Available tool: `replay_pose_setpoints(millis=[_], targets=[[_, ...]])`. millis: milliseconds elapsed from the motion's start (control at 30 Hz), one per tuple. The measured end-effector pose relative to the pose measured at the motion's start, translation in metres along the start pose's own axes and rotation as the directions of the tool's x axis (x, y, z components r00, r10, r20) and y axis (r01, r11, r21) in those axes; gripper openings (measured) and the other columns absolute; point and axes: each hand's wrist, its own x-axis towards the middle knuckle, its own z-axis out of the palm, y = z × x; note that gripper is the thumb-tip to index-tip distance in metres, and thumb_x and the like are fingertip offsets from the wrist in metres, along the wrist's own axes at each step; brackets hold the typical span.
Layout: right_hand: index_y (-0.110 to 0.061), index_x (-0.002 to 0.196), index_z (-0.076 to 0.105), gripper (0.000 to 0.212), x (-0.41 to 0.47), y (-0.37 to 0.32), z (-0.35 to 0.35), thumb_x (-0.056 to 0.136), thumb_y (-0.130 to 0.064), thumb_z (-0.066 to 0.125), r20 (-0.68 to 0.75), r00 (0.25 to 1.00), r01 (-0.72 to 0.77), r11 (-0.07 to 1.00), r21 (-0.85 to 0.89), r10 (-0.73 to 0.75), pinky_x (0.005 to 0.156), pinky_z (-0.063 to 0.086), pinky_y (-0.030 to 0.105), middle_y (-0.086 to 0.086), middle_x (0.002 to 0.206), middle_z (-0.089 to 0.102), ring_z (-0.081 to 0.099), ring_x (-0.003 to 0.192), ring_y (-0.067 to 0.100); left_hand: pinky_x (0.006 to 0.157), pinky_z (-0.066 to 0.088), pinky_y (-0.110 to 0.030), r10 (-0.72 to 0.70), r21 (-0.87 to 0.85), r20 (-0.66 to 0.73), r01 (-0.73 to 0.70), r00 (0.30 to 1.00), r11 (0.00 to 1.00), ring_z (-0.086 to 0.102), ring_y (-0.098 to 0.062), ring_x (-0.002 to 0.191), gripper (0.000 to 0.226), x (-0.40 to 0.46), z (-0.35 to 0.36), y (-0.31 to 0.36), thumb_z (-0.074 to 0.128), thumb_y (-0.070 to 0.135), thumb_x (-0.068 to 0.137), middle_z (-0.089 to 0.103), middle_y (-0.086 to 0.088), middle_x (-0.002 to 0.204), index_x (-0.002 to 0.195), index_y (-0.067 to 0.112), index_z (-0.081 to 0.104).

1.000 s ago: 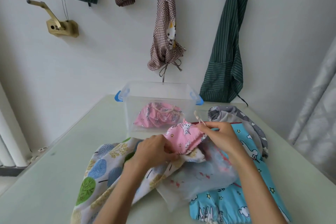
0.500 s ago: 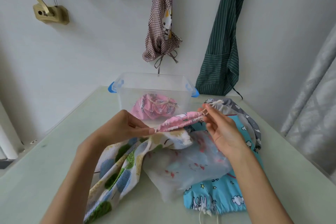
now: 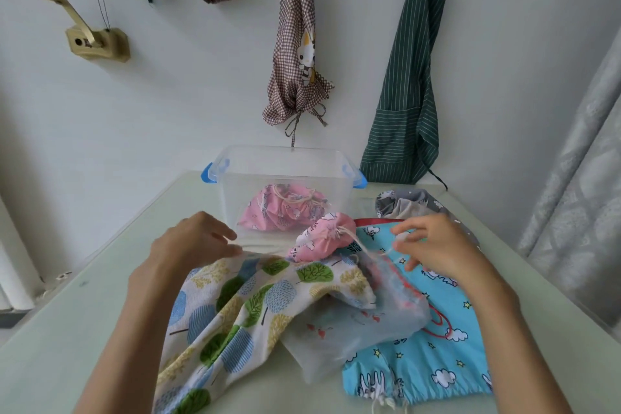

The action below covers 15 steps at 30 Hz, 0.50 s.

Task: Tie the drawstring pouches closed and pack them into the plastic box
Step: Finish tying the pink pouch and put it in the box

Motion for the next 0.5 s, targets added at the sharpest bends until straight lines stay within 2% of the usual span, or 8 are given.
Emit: replay_pose_setpoints(millis=[67,100,133,167,233,300,400,500], targets=[[-0.024,0.121,0.056,0.042,-0.005,-0.003,-0.001,0.081,-0.025,0.069,0.029,0.999,-0.023,0.970,-0.242,0.031,0.071,0.048,0.027,0.000,0.115,0.060,0.065,0.091,0.020,0.099,0.043,-0.036,0.048,0.019,0.045,-0.049,0.998,0.999,0.058,-0.018,0.110,0.044,-0.007,-0.008,0.009,0.073,0.048,0.074,0.064,0.008,0.116,0.115,0.033,0.063],[-0.026,0.123,0.055,0.045,-0.009,-0.007,0.000,0.080,-0.029,0.069,-0.026,1.000,0.006,0.955,-0.296,-0.015,0.078,0.043,0.026,-0.002,0.119,0.057,0.060,0.103,0.020,0.098,0.043,-0.035,0.104,-0.005,-0.021,-0.104,0.994,0.995,0.059,-0.017,0.108,0.043,-0.013,-0.010,0.016,0.071,0.048,0.076,0.063,0.009,0.116,0.115,0.033,0.062],[-0.026,0.117,0.059,0.039,-0.013,-0.013,-0.001,0.080,-0.031,0.069,-0.089,0.993,0.054,0.957,-0.286,-0.083,0.078,0.039,0.025,-0.005,0.117,0.059,0.058,0.105,0.017,0.095,0.046,-0.035,0.178,-0.043,-0.114,-0.184,0.977,0.982,0.062,-0.015,0.103,0.036,-0.018,-0.010,0.027,0.068,0.049,0.078,0.064,0.011,0.113,0.111,0.035,0.063],[-0.027,0.107,0.064,0.028,-0.015,-0.017,-0.001,0.080,-0.032,0.070,-0.108,0.985,0.105,0.967,-0.233,-0.133,0.075,0.038,0.025,-0.007,0.111,0.062,0.059,0.098,0.014,0.089,0.049,-0.033,0.245,-0.077,-0.182,-0.263,0.952,0.962,0.064,-0.012,0.095,0.027,-0.023,-0.007,0.038,0.065,0.050,0.080,0.065,0.014,0.107,0.104,0.037,0.064],[-0.028,0.089,0.067,0.015,-0.019,-0.023,0.003,0.077,-0.035,0.072,-0.028,0.989,0.142,0.978,-0.150,-0.148,0.071,0.045,0.027,-0.009,0.096,0.067,0.061,0.077,0.011,0.072,0.050,-0.022,0.372,-0.085,-0.203,-0.395,0.906,0.915,0.063,0.000,0.080,0.022,-0.031,0.009,0.063,0.060,0.055,0.081,0.066,0.022,0.096,0.094,0.038,0.066],[-0.030,0.090,0.065,0.018,-0.018,-0.022,0.015,0.075,-0.038,0.074,0.044,0.989,0.144,0.974,-0.173,-0.138,0.080,0.050,0.033,-0.012,0.093,0.066,0.061,0.075,0.010,0.065,0.044,-0.016,0.454,0.003,-0.159,-0.459,0.877,0.888,0.059,0.004,0.078,0.030,-0.033,0.032,0.078,0.059,0.059,0.081,0.067,0.022,0.096,0.100,0.036,0.065],[-0.030,0.086,0.061,0.013,-0.012,-0.019,0.034,0.080,-0.038,0.070,0.070,0.983,0.179,0.971,-0.158,-0.170,0.078,0.051,0.032,-0.012,0.087,0.068,0.066,0.062,0.006,0.072,0.046,-0.025,0.451,0.134,-0.154,-0.434,0.879,0.891,0.062,-0.006,0.089,0.039,-0.027,0.057,0.080,0.056,0.062,0.081,0.069,0.018,0.101,0.109,0.034,0.063],[-0.023,0.077,0.059,0.013,-0.009,-0.016,0.046,0.087,-0.029,0.064,0.109,0.974,0.200,0.980,0.005,-0.200,0.070,0.054,0.032,-0.004,0.076,0.071,0.069,0.058,0.009,0.070,0.046,-0.026,0.404,0.214,-0.185,-0.365,0.896,0.906,0.065,-0.012,0.086,0.029,-0.020,0.058,0.072,0.057,0.054,0.086,0.072,0.012,0.091,0.097,0.030,0.070]])
